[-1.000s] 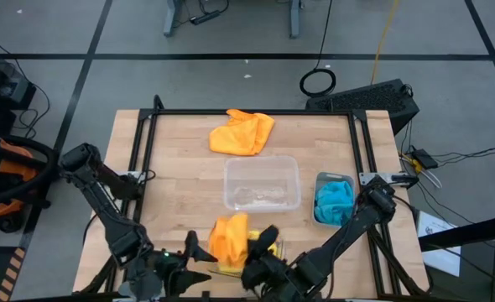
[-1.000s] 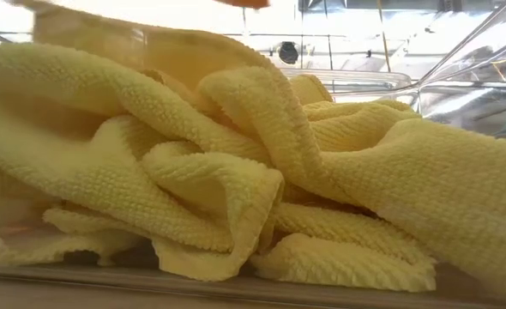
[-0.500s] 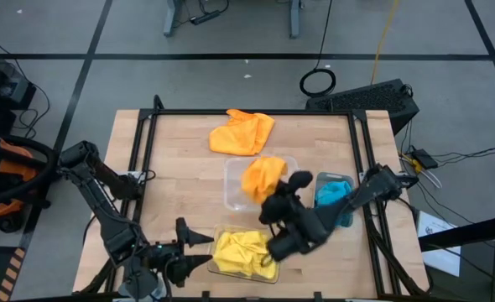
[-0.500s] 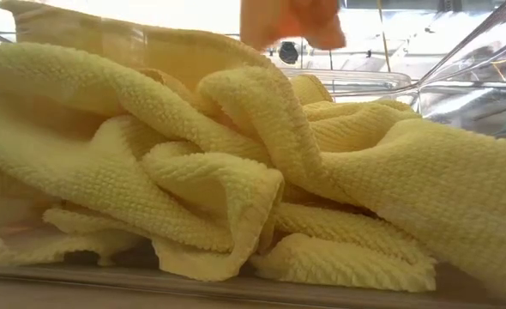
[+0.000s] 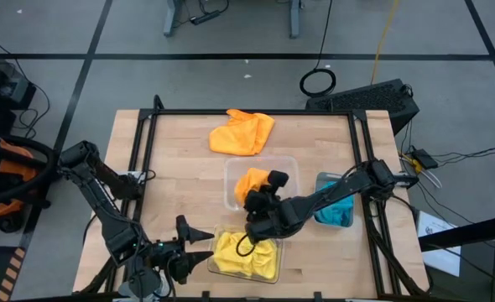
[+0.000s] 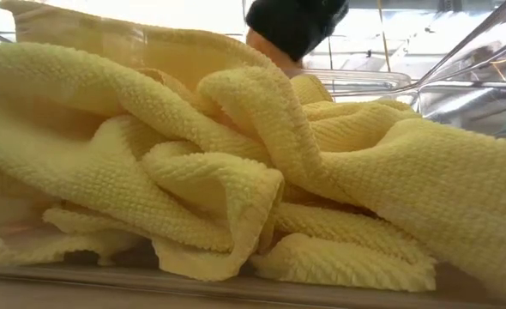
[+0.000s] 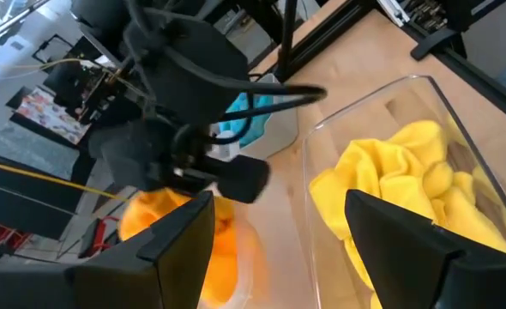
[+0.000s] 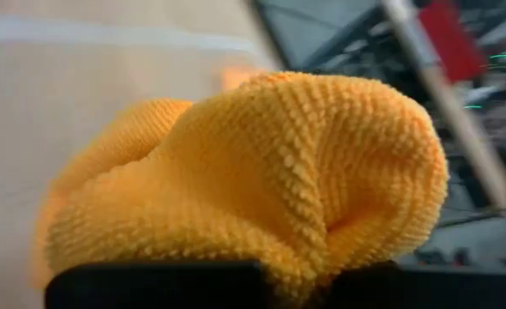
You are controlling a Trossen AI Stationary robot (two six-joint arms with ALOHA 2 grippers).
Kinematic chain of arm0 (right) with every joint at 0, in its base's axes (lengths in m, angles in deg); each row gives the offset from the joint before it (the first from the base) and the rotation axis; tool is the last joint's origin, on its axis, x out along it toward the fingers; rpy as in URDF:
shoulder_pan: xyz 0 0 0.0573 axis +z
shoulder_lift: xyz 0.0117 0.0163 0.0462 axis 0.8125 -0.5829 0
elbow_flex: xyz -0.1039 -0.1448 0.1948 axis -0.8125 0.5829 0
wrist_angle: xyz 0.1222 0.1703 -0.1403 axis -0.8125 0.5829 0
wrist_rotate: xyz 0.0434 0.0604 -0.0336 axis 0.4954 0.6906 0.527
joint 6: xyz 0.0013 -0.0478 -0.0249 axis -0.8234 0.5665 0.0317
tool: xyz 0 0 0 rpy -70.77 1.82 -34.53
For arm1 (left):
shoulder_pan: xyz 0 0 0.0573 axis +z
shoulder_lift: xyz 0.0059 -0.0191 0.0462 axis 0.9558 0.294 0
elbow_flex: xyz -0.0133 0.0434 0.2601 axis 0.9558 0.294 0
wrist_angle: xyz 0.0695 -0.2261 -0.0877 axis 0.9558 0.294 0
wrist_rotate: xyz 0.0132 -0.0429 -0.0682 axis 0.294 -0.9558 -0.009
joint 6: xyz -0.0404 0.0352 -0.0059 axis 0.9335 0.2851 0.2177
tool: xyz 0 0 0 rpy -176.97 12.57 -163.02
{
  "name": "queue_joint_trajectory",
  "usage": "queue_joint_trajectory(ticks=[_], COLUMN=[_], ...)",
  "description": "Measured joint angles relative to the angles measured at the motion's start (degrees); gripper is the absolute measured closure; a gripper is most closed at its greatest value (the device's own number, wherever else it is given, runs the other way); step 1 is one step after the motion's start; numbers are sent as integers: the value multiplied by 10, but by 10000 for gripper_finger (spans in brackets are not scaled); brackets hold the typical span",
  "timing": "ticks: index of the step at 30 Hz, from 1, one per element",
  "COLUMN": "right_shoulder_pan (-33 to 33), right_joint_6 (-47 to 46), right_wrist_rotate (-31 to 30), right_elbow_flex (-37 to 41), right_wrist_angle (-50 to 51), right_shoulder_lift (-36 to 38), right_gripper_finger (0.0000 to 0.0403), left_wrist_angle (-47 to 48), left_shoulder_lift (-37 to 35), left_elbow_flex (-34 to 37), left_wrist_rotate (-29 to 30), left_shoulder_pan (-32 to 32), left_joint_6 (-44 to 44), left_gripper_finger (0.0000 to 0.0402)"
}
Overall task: Sort microfiber towel by color & place in baskets
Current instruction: Put the bottom orange microfiber cloth into the white transparent bin, then put the orange microfiber cloth into the white transparent bin
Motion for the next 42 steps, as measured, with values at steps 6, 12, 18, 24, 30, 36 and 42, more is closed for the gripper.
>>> queue_joint_trajectory(ticks=[6, 12, 18, 24, 30, 36, 42], right_shoulder_pan=[-23, -37, -50, -62, -67, -73, -68], right_joint_6=[91, 100, 101, 115, 143, 179, 213], right_wrist_rotate=[102, 144, 185, 241, 269, 282, 278], right_elbow_flex=[27, 27, 27, 26, 22, 7, 7], right_wrist_angle=[-133, -151, -152, -153, -143, -144, -119], right_shoulder_lift=[0, 1, 0, 1, 6, 37, 62], right_gripper_finger=[390, 378, 328, 274, 234, 203, 200], left_wrist_angle=[0, 4, 4, 4, 4, 17, 17], left_shoulder_lift=[0, 0, 0, 0, 0, 0, 0], left_elbow_flex=[0, 0, 0, 0, 0, -1, -1], left_wrist_rotate=[0, 0, 0, 0, 0, -4, -4], left_shoulder_pan=[10, 16, 16, 16, 16, 16, 18], left_joint_6=[2, 16, 16, 16, 12, 6, -20], left_gripper_finger=[134, 134, 134, 134, 134, 134, 134])
